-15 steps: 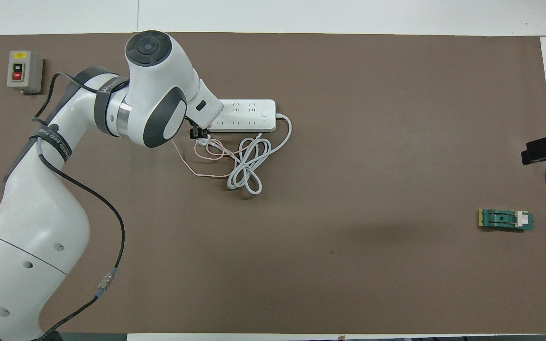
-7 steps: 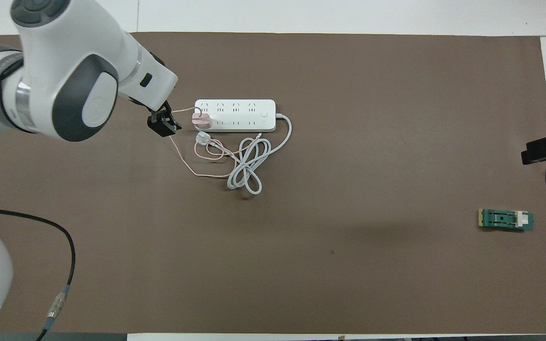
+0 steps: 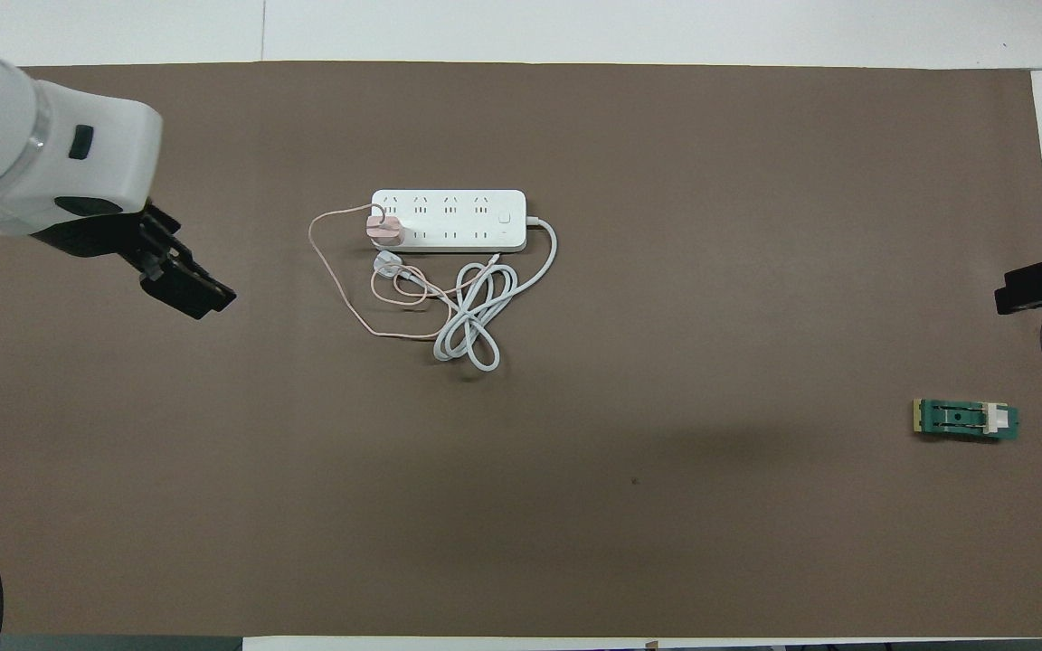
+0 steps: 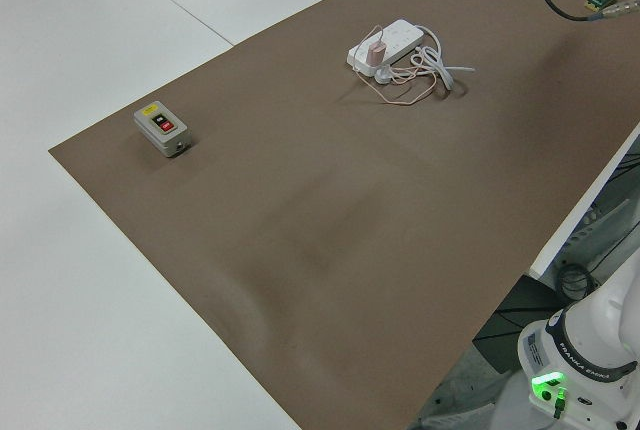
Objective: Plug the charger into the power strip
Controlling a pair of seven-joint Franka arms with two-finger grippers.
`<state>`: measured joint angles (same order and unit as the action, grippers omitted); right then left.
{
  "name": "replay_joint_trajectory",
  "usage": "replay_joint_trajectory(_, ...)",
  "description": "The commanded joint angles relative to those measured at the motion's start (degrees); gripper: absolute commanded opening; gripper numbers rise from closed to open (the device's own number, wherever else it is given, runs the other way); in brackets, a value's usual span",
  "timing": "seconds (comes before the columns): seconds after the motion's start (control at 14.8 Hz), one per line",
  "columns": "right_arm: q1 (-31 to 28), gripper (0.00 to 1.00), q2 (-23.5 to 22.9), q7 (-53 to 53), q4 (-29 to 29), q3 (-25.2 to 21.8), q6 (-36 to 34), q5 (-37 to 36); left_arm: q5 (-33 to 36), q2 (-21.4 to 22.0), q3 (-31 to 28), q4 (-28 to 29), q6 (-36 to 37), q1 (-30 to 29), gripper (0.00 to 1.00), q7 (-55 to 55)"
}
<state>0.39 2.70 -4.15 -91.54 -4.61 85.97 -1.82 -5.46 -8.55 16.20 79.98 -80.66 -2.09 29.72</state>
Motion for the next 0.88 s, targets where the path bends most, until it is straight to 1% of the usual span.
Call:
replay_joint_trajectory(0.0, -0.39, 1.00, 0.46, 0.37, -0.22, 0.48, -0.62, -0.47, -0.26, 3.36, -0.03, 3.60, 3.21, -4.14, 1.00, -9.66)
replay_joint_trajectory(0.13, -0.39, 1.00, 0.46, 0.37, -0.22, 0.48, -0.62, -0.47, 3.59, 3.63, -0.12, 3.95, 3.40, -6.43, 1.00, -17.72)
replay_joint_trajectory(0.2, -0.39, 1.00, 0.46, 0.37, -0.22, 0.48, -0.62, -0.47, 4.74, 3.72, -0.12, 4.04, 3.40, -6.87, 1.00, -22.55)
replay_joint_trajectory(0.27, -0.39, 1.00, 0.46, 0.37, -0.22, 0.39, -0.62, -0.47, 4.84, 3.81, -0.12, 4.13, 3.40, -7.14, 1.00, -25.12)
replay_joint_trajectory(0.47, -0.39, 1.00, 0.46, 0.37, -0.22, 0.48, -0.62, -0.47, 5.02, 5.30, -0.29, 6.06, 4.80, -7.75, 1.00, -25.94)
replay_joint_trajectory(0.81, -0.39, 1.00, 0.46, 0.37, -0.22, 0.48, -0.71, -0.47, 5.02, 5.83, -0.29, 6.68, 4.19, -8.02, 1.00, -27.79)
